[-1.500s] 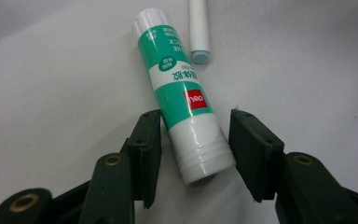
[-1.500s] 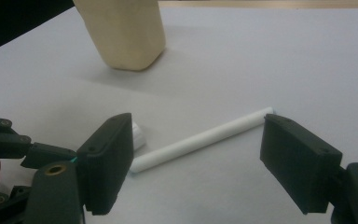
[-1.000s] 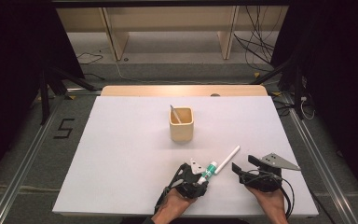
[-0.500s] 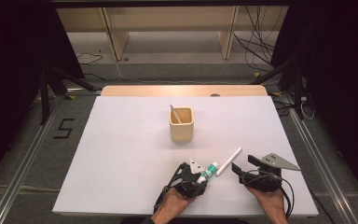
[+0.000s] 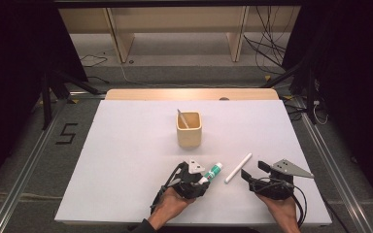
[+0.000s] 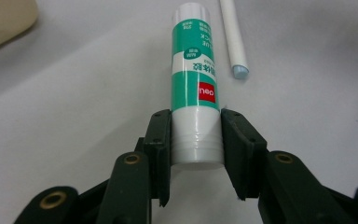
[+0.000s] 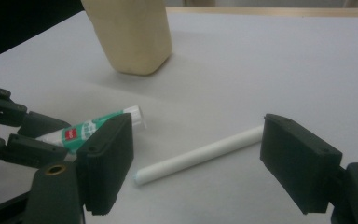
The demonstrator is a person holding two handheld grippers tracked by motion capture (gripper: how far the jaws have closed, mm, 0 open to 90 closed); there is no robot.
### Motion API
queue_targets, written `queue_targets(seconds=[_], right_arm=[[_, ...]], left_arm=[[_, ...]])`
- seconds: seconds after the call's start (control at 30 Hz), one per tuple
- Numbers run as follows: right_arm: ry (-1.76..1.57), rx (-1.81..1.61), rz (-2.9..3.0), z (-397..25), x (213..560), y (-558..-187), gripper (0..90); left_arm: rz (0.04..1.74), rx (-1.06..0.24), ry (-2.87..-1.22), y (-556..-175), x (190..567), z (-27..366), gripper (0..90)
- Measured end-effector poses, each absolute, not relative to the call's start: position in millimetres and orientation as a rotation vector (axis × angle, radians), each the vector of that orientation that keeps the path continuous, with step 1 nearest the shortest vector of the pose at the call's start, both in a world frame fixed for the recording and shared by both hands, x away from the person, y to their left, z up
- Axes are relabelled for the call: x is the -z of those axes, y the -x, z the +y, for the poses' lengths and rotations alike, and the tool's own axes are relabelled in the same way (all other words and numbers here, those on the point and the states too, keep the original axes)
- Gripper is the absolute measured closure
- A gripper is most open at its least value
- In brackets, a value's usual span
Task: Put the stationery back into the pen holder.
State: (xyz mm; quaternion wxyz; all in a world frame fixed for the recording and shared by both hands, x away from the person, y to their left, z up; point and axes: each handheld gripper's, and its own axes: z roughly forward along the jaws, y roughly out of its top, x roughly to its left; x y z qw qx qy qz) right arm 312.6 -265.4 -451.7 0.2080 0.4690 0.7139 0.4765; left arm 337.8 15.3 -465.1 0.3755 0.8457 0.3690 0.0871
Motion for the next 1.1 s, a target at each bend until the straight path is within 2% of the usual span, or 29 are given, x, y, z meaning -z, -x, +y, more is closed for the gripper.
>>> queue_targets(seconds=[0.43,1.1], right_arm=[[-1.241,-1.35,2.016,-255.7,450.8,-309.5,26.0],[-1.016,-1.31,2.116,-213.6,445.4,-297.5,25.9]], left_arm=[[0.869,-0.204,-2.185,-348.7,439.7,55.4,64.6],[0.811,-0.17,-2.249,-351.7,420.2,79.3,64.6]])
